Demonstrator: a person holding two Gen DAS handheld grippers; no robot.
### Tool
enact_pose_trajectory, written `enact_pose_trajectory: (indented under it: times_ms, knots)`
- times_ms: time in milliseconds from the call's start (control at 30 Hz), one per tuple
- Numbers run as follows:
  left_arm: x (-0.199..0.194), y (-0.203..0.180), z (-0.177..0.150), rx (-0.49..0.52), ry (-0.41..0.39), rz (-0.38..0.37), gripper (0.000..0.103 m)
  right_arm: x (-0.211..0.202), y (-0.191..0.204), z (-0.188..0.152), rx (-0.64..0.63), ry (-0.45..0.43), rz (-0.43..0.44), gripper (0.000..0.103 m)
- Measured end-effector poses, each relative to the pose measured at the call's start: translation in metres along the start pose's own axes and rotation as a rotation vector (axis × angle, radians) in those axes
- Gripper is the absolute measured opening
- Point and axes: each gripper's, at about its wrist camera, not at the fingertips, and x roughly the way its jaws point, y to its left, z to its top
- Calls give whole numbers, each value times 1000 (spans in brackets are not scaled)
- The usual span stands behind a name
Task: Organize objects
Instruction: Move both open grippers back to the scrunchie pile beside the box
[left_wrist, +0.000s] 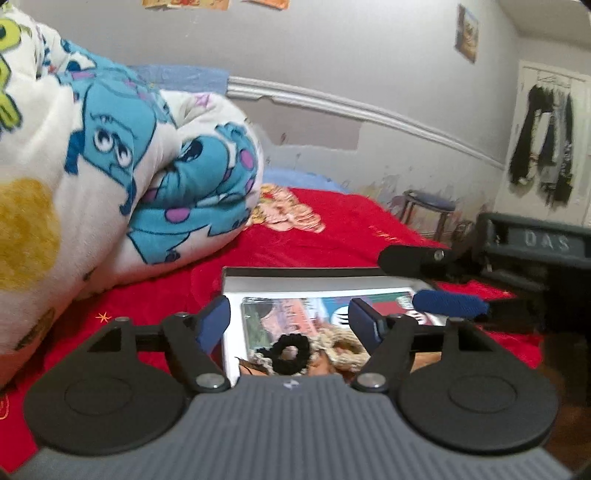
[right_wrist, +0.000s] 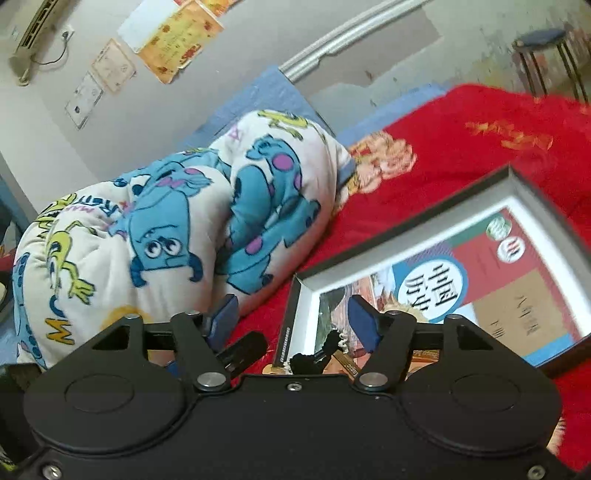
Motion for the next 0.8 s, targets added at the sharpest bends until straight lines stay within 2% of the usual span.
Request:
enact_pose_trajectory:
  times_ms: [133,233,267,333,433,533,700,800]
  knots:
    - [-24,-8,5,9,21,-27,82,-31,11,14,-41,-8,-44,67]
    - [-39,-17,3,-2,46,-50,84,-59,18,18,-85,-27,-82,77]
    - [-44,-20,0,-5,56,-62,85,-68,19,17,-98,-33,-94,82]
    - [-48,-24,-7,-26,79,-76,85,-85,17,10,-127,-34,-127,82]
    - [-41,-29,-22,-68,154,-87,85,-103,2,-10,-131,-55,-177,84]
    - [-24,-35,-32,-52,244,-82,85,-100,-19,-22,-60,-54,-243,84]
    - [-8,-50,-50,46,318,-86,85,-79,-31,-24,-70,8,-256,82]
    - [4,-55,-61,63,374,-80,83,-64,-36,-27,-67,52,-262,82]
